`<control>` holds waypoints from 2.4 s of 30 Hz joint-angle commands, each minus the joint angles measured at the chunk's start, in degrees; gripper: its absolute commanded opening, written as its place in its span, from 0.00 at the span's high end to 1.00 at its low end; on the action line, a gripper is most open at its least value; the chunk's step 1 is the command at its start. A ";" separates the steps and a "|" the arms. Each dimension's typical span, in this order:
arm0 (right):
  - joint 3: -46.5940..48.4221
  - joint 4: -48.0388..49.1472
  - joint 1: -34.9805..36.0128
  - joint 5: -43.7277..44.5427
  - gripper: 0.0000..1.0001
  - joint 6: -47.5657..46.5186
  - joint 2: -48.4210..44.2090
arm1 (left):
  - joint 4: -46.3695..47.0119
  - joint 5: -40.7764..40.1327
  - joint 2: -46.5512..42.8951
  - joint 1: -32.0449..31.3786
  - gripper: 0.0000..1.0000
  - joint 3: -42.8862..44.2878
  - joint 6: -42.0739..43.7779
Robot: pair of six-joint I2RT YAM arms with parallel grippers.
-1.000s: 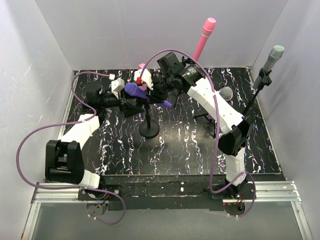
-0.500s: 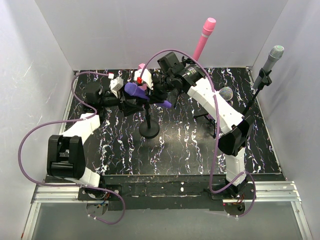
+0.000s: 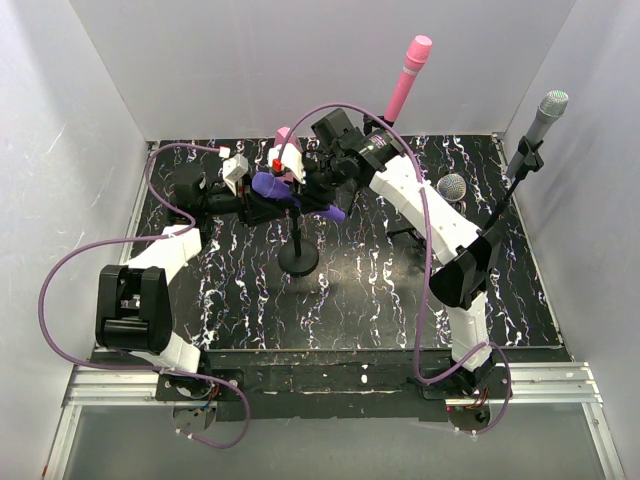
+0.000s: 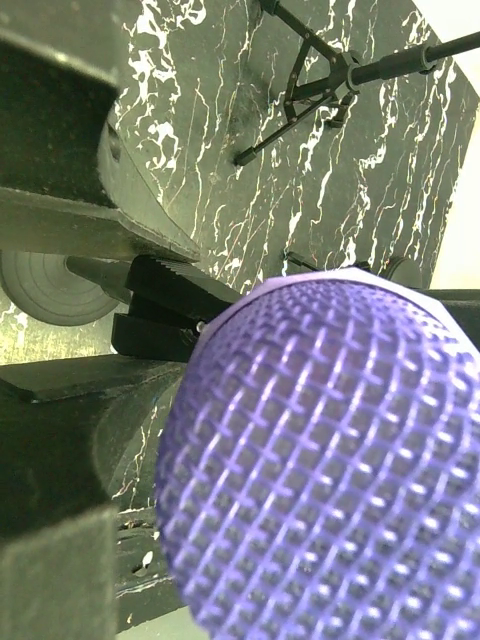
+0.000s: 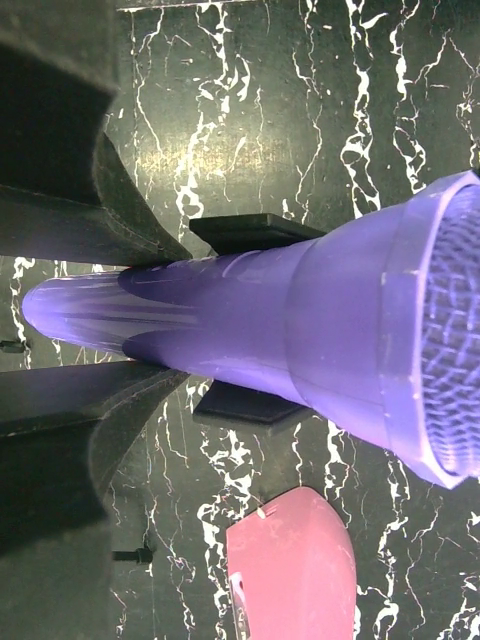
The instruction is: Attach the microphones to the stand
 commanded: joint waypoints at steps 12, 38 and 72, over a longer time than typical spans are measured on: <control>-0.99 0.45 0.26 -0.34 0.59 2.77 -1.61 | 4.16 -4.89 -4.86 -0.15 0.04 -1.75 -2.73; -14.17 3.36 -2.20 -4.47 0.12 4.18 -20.59 | -20.78 -31.95 -33.15 3.72 0.02 -10.89 3.43; -29.91 16.72 -55.45 -4.86 0.02 49.44 -59.44 | -44.70 -39.61 -44.85 2.58 0.02 -11.25 -18.99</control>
